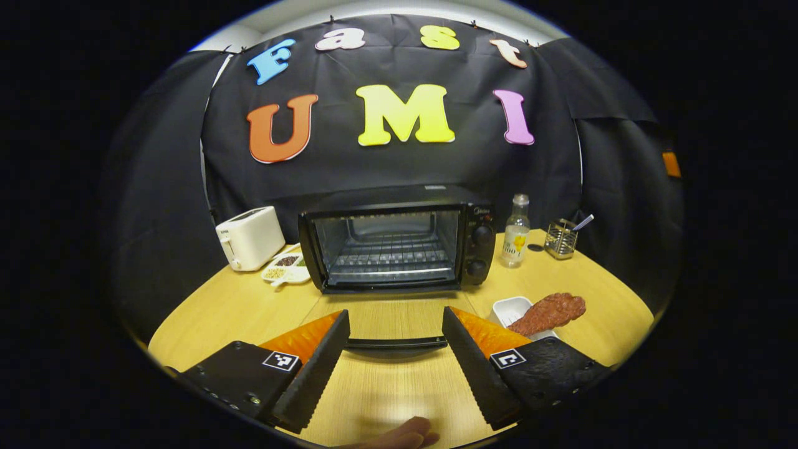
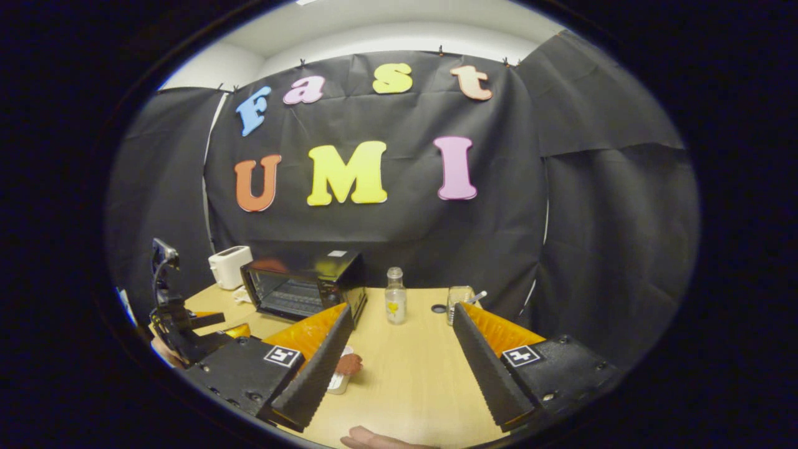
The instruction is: Open the electric oven with the left hand, put the food in, and close the electric oven.
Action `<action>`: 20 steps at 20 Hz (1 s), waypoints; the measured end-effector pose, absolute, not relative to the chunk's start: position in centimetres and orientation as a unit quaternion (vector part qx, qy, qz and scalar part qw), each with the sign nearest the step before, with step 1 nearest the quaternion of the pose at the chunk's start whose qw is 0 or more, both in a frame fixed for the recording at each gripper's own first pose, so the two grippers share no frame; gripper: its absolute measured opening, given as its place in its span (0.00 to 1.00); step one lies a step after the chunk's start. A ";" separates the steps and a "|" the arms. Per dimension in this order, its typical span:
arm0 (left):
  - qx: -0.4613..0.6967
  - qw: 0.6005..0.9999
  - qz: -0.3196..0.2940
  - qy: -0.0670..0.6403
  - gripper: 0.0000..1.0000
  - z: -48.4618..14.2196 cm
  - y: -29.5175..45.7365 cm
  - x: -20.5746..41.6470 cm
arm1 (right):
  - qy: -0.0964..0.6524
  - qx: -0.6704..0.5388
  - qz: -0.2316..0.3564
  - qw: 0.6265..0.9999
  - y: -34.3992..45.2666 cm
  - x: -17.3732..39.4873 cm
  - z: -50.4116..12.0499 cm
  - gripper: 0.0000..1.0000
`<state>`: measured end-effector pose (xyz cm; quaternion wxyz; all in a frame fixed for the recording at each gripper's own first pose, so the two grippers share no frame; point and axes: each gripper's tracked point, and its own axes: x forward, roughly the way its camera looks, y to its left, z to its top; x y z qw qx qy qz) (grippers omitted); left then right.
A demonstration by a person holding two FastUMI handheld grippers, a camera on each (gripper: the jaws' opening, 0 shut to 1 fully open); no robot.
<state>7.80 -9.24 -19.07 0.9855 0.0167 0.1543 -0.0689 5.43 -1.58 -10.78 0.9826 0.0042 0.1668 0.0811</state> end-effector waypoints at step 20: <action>0.018 0.997 -0.076 0.022 0.95 -3.6 -7.2 -2.3 | 0.514 0.213 0.218 0.802 6.9 10.7 -31.6 0.81</action>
